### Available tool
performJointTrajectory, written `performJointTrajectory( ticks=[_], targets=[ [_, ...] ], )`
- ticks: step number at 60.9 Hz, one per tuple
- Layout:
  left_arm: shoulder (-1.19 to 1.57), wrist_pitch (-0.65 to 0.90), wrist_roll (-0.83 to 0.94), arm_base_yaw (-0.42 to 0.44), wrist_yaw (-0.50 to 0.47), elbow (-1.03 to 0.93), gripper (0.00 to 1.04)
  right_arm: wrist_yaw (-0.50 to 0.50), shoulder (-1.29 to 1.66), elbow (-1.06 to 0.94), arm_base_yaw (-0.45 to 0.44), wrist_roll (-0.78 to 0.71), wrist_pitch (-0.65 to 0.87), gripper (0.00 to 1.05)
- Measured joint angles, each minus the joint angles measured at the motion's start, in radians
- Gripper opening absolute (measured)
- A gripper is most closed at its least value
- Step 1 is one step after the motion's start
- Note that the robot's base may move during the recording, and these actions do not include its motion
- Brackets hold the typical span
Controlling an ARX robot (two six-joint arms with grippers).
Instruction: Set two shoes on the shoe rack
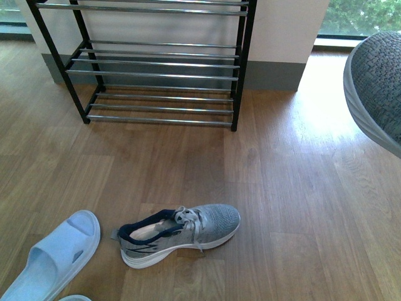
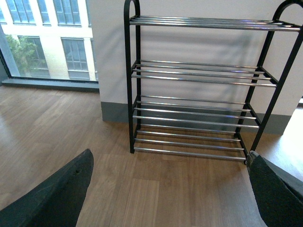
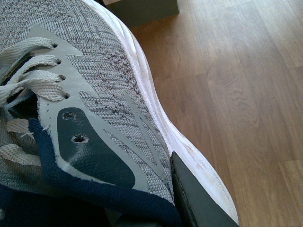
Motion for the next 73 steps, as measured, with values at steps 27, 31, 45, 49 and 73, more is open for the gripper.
performJointTrajectory(
  ticks=[27,31,45,49,73],
  targets=[
    [0.394,-0.349,-0.129,-0.055,-0.204,0.158,0.95,-0.001,0.0,0.0,0.0,0.0,0.0,0.01],
    [0.596,-0.171,-0.049,-0.059,-0.219,0.158,0.95,-0.001,0.0,0.0,0.0,0.0,0.0,0.01],
    [1.363,0.342,0.248,-0.127,-0.189,0.294,0.95,-0.001,0.0,0.0,0.0,0.0,0.0,0.01],
    [1.496,0.36,0.299,-0.16,-0.183,0.361,0.95,-0.001,0.0,0.0,0.0,0.0,0.0,0.01],
    [2.142,0.28,0.658,-0.376,-0.134,0.788,0.95,-0.001,0.0,0.0,0.0,0.0,0.0,0.01]
  ],
)
